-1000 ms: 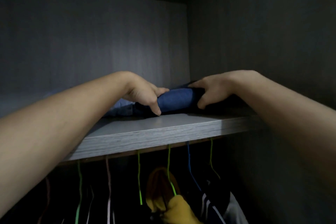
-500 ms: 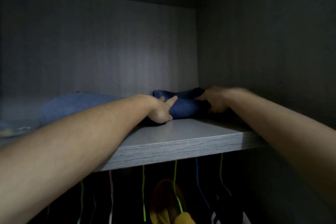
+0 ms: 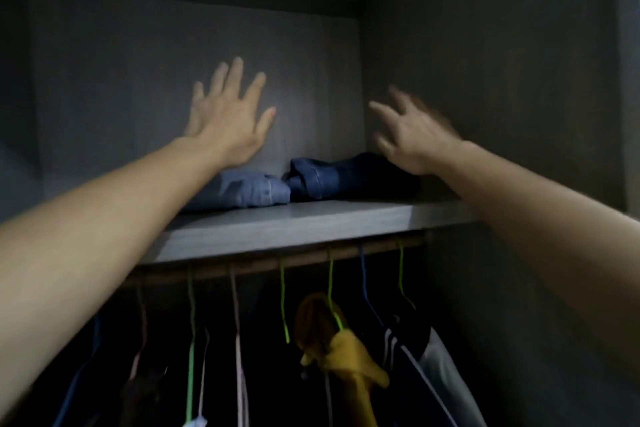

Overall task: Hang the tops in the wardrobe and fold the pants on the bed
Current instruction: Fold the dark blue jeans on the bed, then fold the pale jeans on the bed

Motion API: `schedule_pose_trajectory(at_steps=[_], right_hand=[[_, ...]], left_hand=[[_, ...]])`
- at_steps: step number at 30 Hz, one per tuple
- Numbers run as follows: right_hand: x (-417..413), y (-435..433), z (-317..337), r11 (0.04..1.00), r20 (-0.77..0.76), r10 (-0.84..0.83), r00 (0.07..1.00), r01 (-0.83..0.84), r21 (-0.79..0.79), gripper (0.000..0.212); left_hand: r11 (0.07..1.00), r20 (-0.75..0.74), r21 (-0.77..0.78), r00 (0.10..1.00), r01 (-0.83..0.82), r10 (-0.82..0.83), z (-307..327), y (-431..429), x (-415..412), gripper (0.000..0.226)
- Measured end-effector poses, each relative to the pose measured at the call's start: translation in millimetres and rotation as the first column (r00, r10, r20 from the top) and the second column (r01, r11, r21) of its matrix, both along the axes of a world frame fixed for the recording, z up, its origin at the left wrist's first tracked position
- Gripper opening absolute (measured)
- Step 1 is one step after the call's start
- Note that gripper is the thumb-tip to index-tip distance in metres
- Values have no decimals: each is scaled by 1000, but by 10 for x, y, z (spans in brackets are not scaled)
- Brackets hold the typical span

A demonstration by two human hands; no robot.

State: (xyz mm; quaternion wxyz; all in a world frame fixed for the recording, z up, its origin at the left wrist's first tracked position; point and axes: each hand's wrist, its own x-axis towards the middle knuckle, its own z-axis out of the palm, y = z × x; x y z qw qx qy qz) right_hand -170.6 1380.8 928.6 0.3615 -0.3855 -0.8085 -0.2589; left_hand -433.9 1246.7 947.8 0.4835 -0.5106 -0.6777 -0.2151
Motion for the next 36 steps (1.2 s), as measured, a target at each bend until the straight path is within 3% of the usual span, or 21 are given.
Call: schedule_pose_trajectory(at_steps=[7,12,19,23,27,31,36], right_hand=[[97,-768,-483,950,-125,53,991,-11,312,59],[210,-1205,-1027,914,-218,65,974,29,404,58],[828,-1595,-1893,883,-63,-140,988,154,443,67],[1579,-1805,-2342,876,-167,-196,966,249,412,69],[2620,-2032,-2784,866,-150,-318,936,351,357,69],[3855,-2355,-3370,859,-163,-450,878,475,190,73],[5585,-3063,-4022,760,-83,-648,757,650,0,78]], left_hand=[[989,-90,112,992,101,-91,-639,-784,58,66],[938,3,262,971,229,-238,-1229,-1062,216,70],[887,13,215,907,408,-421,-2159,-968,821,71],[804,34,208,818,556,-574,-2622,-937,1614,69],[737,46,169,742,654,-669,-2897,-891,2667,68],[670,72,143,667,729,-741,-3200,-838,3804,67],[549,145,32,539,835,-829,-3786,-892,5600,66]])
